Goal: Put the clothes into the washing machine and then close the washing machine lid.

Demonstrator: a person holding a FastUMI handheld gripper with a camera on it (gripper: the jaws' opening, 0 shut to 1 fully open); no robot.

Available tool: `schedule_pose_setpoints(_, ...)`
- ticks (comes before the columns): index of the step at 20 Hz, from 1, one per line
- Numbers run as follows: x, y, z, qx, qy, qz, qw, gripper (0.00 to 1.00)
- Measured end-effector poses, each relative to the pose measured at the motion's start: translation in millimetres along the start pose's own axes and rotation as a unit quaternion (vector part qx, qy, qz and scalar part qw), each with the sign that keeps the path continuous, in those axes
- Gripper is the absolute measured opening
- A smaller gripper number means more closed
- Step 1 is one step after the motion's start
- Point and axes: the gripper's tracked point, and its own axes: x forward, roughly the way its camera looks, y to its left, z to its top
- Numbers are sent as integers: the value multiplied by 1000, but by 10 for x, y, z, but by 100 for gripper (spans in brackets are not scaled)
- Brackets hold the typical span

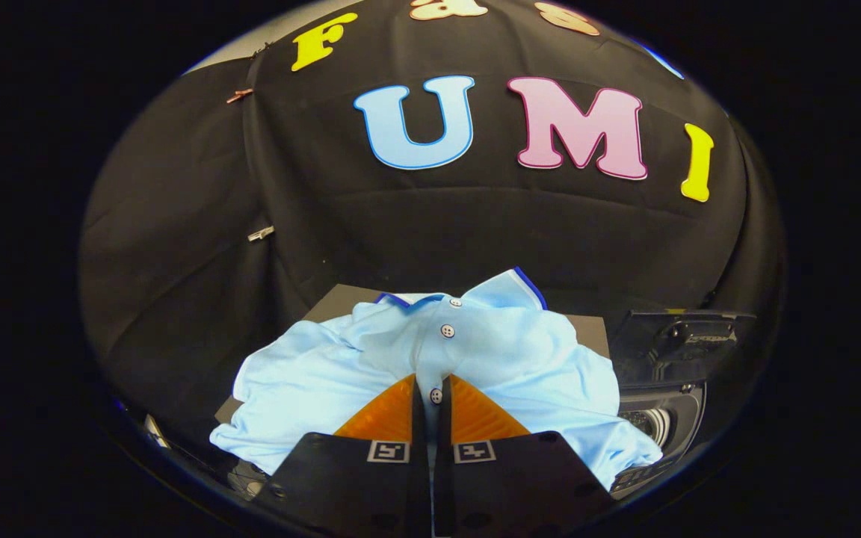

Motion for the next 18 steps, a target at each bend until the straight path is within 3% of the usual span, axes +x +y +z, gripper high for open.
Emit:
schedule_pose_setpoints(8,-395,-362,36,-64,-29,54,996,7)
schedule_pose_setpoints(18,-725,-1639,92,-3,-27,61,998,7)
